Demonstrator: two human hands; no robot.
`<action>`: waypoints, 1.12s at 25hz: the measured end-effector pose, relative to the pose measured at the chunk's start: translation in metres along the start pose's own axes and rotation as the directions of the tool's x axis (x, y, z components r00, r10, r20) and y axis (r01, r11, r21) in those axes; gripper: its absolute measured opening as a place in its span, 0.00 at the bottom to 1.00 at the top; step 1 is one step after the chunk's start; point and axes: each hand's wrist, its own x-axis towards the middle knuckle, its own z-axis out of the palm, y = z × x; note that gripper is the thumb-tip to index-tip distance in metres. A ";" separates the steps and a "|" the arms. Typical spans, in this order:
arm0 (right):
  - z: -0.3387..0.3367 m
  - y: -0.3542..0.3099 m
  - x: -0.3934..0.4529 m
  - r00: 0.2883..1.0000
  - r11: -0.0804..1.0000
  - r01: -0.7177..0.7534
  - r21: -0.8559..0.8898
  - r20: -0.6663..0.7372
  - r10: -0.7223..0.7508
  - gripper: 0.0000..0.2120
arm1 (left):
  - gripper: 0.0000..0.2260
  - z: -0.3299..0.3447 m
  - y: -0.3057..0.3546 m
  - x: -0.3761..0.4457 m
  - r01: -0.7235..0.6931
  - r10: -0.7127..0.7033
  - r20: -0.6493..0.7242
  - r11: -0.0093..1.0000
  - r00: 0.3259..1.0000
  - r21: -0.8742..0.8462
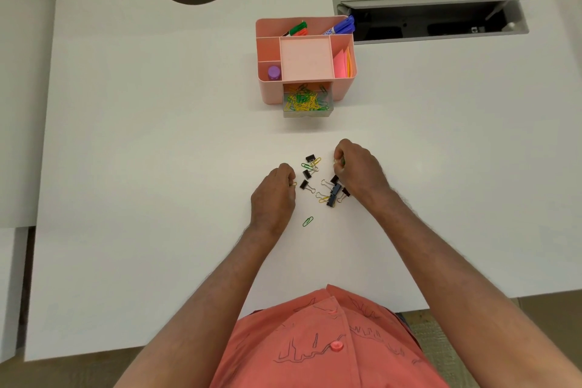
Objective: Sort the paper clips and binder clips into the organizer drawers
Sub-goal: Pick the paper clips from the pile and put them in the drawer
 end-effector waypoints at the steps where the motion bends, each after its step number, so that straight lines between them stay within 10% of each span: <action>1: 0.000 0.002 -0.001 1.000 1.000 -0.013 0.025 -0.024 0.013 0.06 | 0.08 0.000 -0.001 0.001 0.011 -0.011 0.013 1.000 1.000 -0.016; 14: 0.001 0.001 0.005 0.999 0.996 -0.031 -0.080 0.024 0.033 0.02 | 0.11 0.000 -0.004 0.008 -0.007 0.002 0.100 0.999 0.995 0.048; 21: 0.003 -0.001 0.006 0.982 0.811 -0.187 0.555 0.078 0.173 0.06 | 0.08 -0.005 -0.001 0.030 0.102 -0.075 0.088 0.929 0.993 -0.356; 28: 0.015 -0.002 0.015 0.997 0.970 0.052 0.237 0.046 -0.065 0.09 | 0.05 -0.003 0.014 0.057 0.107 -0.076 0.120 0.956 0.990 -0.275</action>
